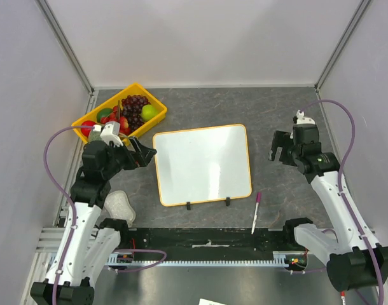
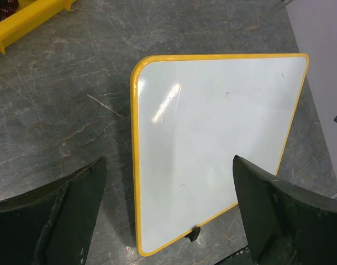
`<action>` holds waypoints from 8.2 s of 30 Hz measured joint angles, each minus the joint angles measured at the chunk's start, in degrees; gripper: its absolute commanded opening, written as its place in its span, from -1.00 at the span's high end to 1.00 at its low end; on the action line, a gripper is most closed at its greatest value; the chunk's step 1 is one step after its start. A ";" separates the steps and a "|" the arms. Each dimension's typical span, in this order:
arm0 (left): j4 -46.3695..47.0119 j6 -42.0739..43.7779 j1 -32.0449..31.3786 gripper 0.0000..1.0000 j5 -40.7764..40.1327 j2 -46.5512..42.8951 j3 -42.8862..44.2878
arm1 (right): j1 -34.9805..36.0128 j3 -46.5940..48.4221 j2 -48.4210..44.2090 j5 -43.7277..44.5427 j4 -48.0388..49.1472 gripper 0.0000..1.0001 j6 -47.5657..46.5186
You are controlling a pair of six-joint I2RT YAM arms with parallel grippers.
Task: Write a sentence on the whiteboard
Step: Pick up the whiteboard marker without the cap from the corner of the board, then pass from the right arm to the left, then pass from the left arm to the right
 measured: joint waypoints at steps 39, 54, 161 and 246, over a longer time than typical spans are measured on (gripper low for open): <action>-2.89 1.92 0.00 -0.96 6.71 5.92 -0.07 | 8.28 -18.12 7.54 -12.33 -3.80 -0.34 11.19; -2.40 1.92 0.00 -0.96 7.74 5.68 -0.35 | 14.01 -20.22 12.96 -10.27 2.62 0.08 14.62; 7.85 0.00 -26.05 0.96 11.76 23.12 20.39 | 15.47 8.33 -6.43 -30.34 16.72 -0.96 10.27; -10.45 14.03 -27.43 0.96 44.74 18.62 20.87 | 35.76 14.16 12.70 -58.73 34.73 0.52 14.56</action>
